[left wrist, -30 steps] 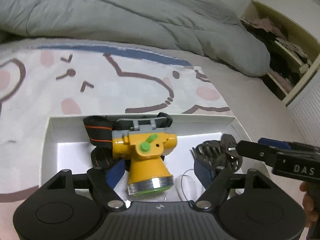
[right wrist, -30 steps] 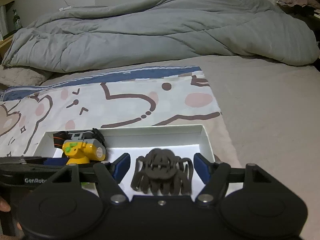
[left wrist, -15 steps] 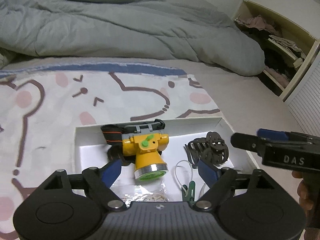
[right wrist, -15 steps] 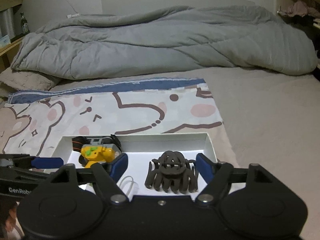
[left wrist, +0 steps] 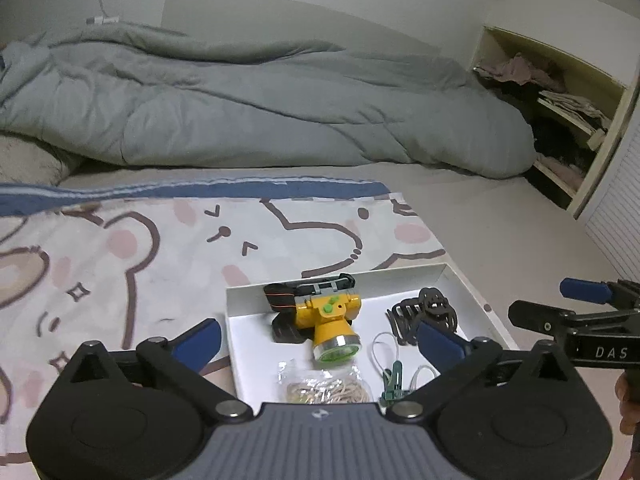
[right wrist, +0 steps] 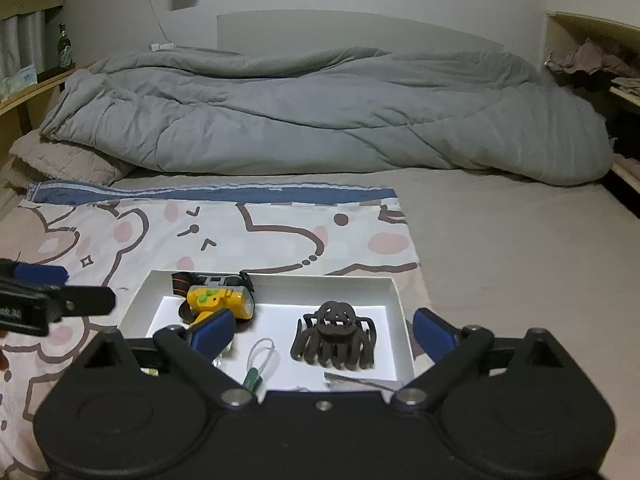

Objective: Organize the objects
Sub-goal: 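Open both tools to release the headlamp and clip and withdraw upward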

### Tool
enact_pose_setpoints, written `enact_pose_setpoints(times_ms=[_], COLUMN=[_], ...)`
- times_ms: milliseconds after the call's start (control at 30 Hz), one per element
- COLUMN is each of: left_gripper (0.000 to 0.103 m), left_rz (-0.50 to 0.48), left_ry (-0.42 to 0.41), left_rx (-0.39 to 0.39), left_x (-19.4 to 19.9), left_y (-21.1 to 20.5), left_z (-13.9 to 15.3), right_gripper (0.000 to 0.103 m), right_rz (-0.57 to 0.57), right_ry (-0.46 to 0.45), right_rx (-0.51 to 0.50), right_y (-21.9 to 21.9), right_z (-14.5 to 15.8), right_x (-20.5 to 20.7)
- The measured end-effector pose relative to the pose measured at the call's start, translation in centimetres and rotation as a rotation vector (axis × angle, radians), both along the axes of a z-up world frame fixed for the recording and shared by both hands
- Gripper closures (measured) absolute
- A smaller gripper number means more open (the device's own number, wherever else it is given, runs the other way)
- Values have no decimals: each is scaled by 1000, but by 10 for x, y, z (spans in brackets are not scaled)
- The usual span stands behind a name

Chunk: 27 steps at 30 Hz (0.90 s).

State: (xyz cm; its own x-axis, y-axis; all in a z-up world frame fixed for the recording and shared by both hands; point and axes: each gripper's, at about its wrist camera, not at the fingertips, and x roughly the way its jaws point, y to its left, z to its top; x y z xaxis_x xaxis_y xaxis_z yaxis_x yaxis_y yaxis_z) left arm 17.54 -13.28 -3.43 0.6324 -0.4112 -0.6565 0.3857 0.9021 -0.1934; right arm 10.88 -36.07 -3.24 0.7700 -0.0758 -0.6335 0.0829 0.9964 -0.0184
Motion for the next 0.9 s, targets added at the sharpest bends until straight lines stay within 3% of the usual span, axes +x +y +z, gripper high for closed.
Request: enact_pose_setpoints(times_ms=[167, 467, 667, 900], left_gripper=[0, 0, 0, 0], left_rz=[2, -3, 30, 6], left_ry=[-43, -108, -127, -95], left_rx=[38, 74, 150, 167], left_x=[-23, -69, -95, -119], left_y=[9, 27, 33, 45], left_z=[20, 50, 55, 49], right_gripper=[0, 0, 0, 0], right_rz=[-34, -63, -81, -133], right_ry=[-37, -113, -145, -100], right_rx=[-9, -13, -8, -24], right_y=[14, 44, 57, 70], right_z=[15, 46, 55, 48], right_x=[-26, -79, -112, -139])
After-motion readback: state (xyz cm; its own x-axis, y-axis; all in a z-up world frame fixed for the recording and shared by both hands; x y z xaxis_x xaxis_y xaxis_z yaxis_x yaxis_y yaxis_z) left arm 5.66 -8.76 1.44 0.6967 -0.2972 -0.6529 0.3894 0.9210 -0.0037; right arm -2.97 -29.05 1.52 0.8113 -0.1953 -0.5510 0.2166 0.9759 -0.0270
